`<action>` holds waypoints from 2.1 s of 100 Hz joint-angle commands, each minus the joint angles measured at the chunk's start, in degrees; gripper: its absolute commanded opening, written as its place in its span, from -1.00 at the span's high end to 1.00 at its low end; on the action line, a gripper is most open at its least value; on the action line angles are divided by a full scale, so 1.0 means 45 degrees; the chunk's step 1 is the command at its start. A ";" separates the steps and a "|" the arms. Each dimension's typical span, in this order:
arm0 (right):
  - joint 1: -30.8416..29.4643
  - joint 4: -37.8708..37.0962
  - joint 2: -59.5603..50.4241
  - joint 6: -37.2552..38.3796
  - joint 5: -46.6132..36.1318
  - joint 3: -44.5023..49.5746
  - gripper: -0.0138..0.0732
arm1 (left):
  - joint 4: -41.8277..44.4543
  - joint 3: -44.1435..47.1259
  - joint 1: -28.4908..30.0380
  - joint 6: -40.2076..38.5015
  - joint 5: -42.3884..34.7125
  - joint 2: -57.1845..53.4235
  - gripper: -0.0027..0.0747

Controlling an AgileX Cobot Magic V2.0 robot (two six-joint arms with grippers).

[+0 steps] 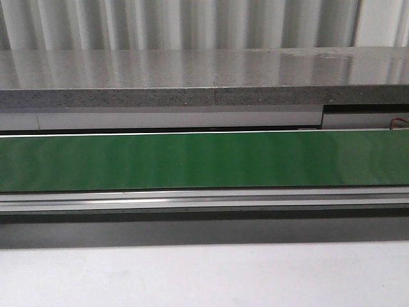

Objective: Move button from right to left
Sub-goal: 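Close the right gripper on the yellow-capped button's blue block, then lift the button and set it on the conveyor belt, open right gripper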

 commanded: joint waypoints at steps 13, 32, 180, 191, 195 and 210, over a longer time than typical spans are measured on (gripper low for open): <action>-0.0031 0.0363 -0.2126 -0.0174 0.0191 -0.0593 0.15 | -0.0006 0.0320 0.0021 -0.0084 -0.0969 -0.0423 0.98; 0.0052 0.2150 -0.3804 -0.0146 0.0954 -0.0593 0.15 | -0.0006 0.0320 0.0021 -0.0084 -0.0969 -0.0423 0.98; 0.4044 0.1126 -0.5277 0.2152 0.0058 0.1475 -0.23 | -0.0006 0.0320 0.0021 -0.0084 -0.0969 -0.0423 0.98; 0.4456 0.1126 -0.5986 0.1616 0.0111 0.1475 0.38 | -0.0006 0.0320 0.0021 -0.0084 -0.0969 -0.0423 0.98; 0.4609 0.1126 -0.6215 0.1616 0.0085 0.1487 0.62 | -0.0006 0.0320 0.0021 -0.0084 -0.0969 -0.0423 0.98; 0.5548 0.1126 -0.6927 0.1524 0.0022 0.1662 0.84 | -0.0006 0.0320 0.0021 -0.0084 -0.0969 -0.0423 0.98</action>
